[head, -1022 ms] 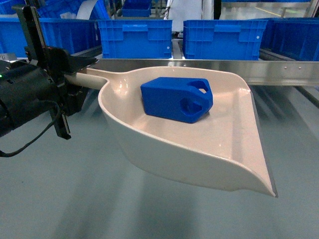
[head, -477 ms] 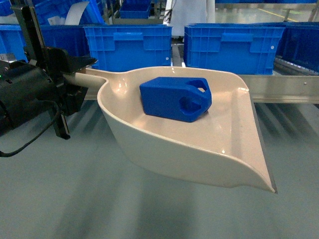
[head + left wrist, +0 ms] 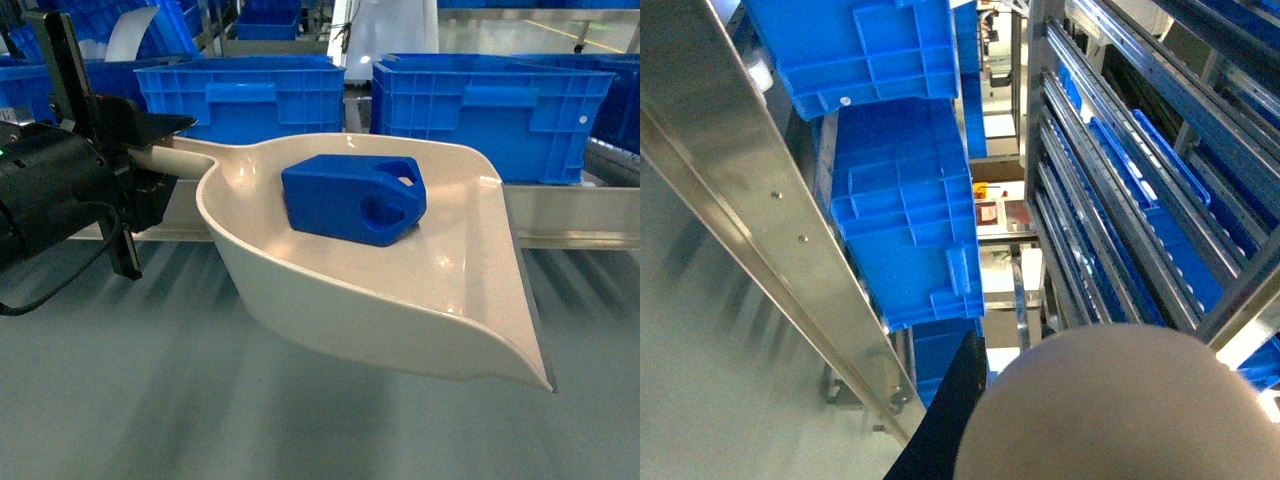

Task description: Place part in tray to right shelf

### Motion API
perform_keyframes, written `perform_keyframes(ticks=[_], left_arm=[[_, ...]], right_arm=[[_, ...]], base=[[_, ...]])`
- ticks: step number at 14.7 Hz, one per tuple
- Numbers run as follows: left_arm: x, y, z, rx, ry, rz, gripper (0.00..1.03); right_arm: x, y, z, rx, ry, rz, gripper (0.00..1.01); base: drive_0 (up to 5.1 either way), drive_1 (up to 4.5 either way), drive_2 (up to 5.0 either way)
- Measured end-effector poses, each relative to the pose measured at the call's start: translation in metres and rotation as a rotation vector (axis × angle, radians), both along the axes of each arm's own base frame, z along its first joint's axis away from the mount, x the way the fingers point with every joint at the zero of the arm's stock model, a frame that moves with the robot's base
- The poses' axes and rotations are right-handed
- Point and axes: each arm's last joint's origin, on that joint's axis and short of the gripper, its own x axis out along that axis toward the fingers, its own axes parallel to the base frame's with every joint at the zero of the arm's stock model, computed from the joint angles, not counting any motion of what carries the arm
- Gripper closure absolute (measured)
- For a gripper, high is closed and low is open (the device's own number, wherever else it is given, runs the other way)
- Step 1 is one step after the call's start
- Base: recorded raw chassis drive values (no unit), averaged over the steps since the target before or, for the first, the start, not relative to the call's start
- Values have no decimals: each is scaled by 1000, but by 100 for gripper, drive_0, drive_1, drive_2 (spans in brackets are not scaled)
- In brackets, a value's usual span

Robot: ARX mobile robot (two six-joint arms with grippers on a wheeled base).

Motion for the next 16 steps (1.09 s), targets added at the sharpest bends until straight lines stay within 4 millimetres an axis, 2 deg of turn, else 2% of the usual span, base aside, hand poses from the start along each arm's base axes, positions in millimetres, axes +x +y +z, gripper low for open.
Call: perform_keyframes(ticks=[7, 13, 16], left_arm=[[0, -2, 0, 0, 1, -9, 90], [0, -1, 0, -1, 1, -3, 90], [0, 0, 0, 0, 1, 1, 90]], right_arm=[[0, 0, 0, 0, 1, 0, 3], [0, 0, -1, 0, 5, 0, 3], [0, 0, -1, 0, 7, 0, 3]], base=[[225, 263, -481], [22, 454, -410], [0, 0, 0]])
